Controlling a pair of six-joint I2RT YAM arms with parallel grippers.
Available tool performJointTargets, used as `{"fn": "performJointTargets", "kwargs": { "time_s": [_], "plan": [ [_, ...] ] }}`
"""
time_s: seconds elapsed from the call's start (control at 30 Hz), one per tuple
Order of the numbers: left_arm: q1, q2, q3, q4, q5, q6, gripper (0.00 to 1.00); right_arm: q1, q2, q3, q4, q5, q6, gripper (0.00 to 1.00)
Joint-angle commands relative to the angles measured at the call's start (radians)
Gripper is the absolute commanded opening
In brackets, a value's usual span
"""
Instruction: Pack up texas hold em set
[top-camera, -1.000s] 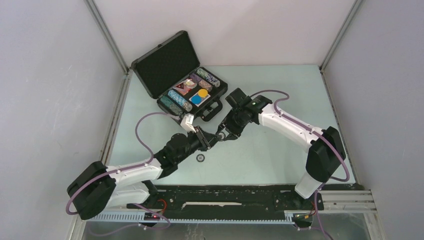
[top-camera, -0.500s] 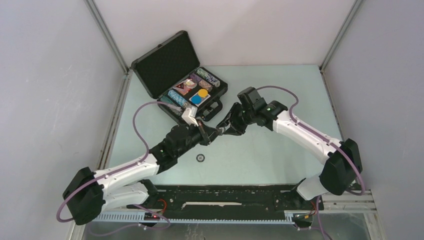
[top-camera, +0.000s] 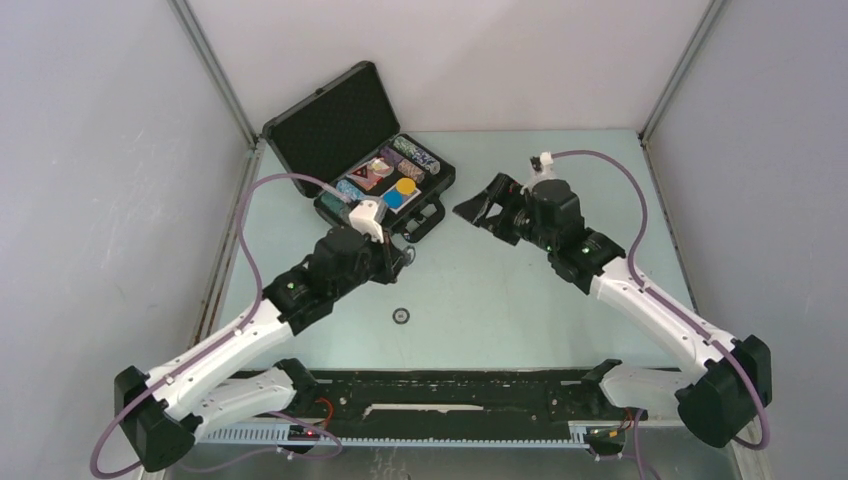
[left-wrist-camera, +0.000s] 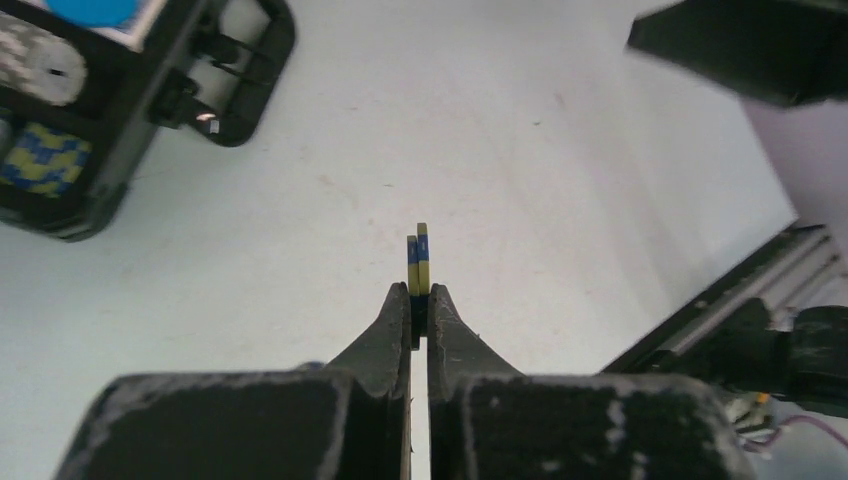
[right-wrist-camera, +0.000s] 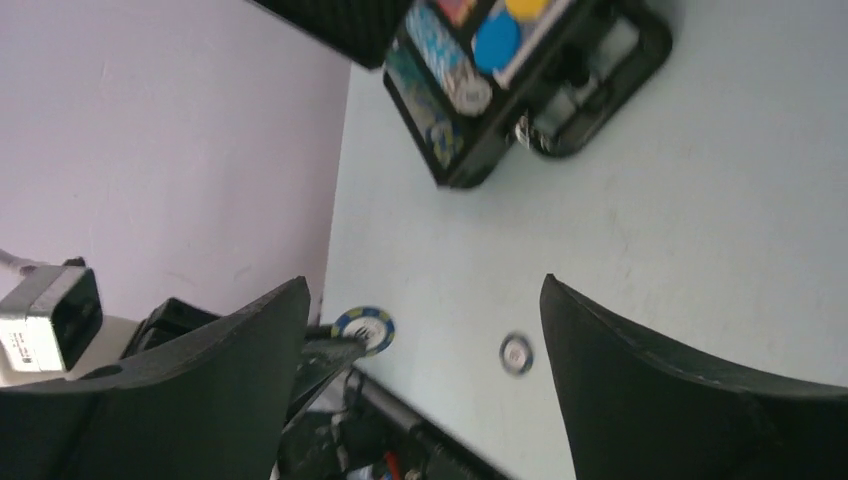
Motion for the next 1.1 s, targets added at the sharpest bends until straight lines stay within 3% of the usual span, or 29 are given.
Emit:
{"fn": "performJointTargets", "kwargs": {
  "time_s": [0.0,0.1,0.2,0.27,0.33,0.5,0.6,0.77,0.93,1.07],
  "plan": [
    [0.018,0.028,0.148,-0.213,-0.141,0.166,0.0,-0.039,0.008,-0.044,0.357,0.079,-0.305,0.99],
    [0.056,0.134,0.228,-0.299,-0.214,0.232,0.0,-0.131,0.108,-0.036,0.566,-0.141,-0.511,1.0],
    [0.109,0.304,0.328,-0.383,-0.236,0.279,0.0,-0.378,0.227,-0.05,0.811,-0.545,-0.382,1.0],
    [0.127,0.422,0.403,-0.439,-0.275,0.334,0.0,-0.477,0.277,-0.138,1.016,-0.655,-0.281,1.0],
    [0.129,0.522,0.468,-0.478,-0.333,0.397,0.0,-0.535,0.306,-0.227,1.133,-0.697,-0.26,1.0],
    [0.141,0.733,0.613,-0.511,-0.404,0.469,0.0,-0.586,0.327,-0.256,0.996,-0.735,-0.39,1.0],
    [0.146,0.807,0.66,-0.519,-0.439,0.501,0.0,-0.577,0.325,-0.256,1.027,-0.74,-0.384,1.0],
    [0.169,0.852,0.675,-0.515,-0.441,0.502,0.0,-0.561,0.335,-0.265,1.06,-0.746,-0.371,1.0],
    [0.175,0.844,0.646,-0.467,-0.411,0.502,0.0,-0.557,0.376,-0.286,1.262,-0.805,-0.238,1.0],
    [0.176,0.843,0.623,-0.444,-0.394,0.502,0.0,-0.556,0.405,-0.286,1.298,-0.808,-0.21,1.0]
  ]
}}
